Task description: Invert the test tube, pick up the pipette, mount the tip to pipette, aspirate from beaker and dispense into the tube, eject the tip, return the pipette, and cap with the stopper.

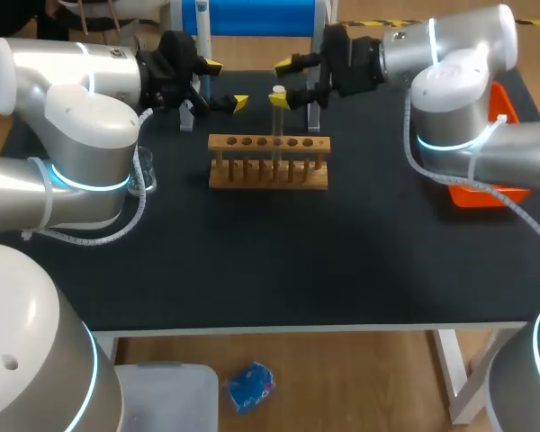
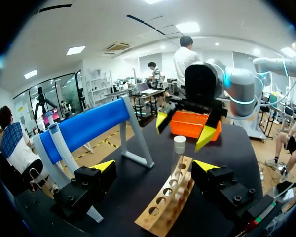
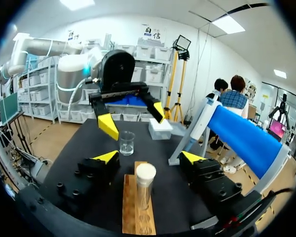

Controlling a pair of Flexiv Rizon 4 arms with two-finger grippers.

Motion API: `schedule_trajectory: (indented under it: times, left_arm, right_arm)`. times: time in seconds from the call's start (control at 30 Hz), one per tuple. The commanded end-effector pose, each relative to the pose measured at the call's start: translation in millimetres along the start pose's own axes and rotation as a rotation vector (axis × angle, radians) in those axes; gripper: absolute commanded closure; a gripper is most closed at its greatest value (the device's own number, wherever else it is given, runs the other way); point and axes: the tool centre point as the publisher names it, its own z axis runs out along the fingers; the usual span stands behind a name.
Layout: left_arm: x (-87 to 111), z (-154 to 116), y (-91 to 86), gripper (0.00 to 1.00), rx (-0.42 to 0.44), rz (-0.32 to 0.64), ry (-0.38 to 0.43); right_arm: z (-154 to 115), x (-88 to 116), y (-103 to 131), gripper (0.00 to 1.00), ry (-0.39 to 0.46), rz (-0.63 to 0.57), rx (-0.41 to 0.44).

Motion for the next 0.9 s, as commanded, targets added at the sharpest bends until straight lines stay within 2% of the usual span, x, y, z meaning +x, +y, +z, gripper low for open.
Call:
schedule_trajectory:
  times: [0.03,0.17,0.23,0.27,0.3,0.43,0.63,0.83,0.9]
  left_arm:
    - [-0.2,1.0,1.2,0.0,0.005,0.001,0.0]
    - [-0.2,1.0,1.2,0.0,0.005,0.001,0.0]
    - [-0.2,1.0,1.2,0.0,0.005,0.001,0.0]
    - [-0.2,1.0,1.2,0.0,0.005,0.001,0.0]
    - [-0.2,1.0,1.2,0.0,0.005,0.001,0.0]
    - [-0.2,1.0,1.2,0.0,0.005,0.001,0.0]
    - [-0.2,1.0,1.2,0.0,0.005,0.001,0.0]
    - [-0.2,1.0,1.2,0.0,0.005,0.001,0.0]
    - [-0.2,1.0,1.2,0.0,0.005,0.001,0.0]
  right_arm:
    - [-11.1,-3.7,15.7,0.0,-0.005,-0.01,-0.028]
    - [-16.6,-7.5,31.7,0.0,0.004,-0.025,-0.086]
    - [-18.4,-8.1,38.0,0.02,0.036,-0.034,-0.14]
    - [-19.0,-7.9,40.6,0.69,0.059,-0.04,-0.171]
    - [-19.4,-7.9,41.8,1.0,0.082,-0.041,-0.193]
    - [-21.0,-7.7,44.0,1.0,0.145,-0.043,-0.265]
    - [-20.5,-2.9,43.5,1.0,0.245,-0.053,-0.427]
    - [-12.4,-0.8,40.5,1.0,0.278,0.003,-0.402]
    - [-9.2,-2.1,37.7,1.0,0.268,0.031,-0.359]
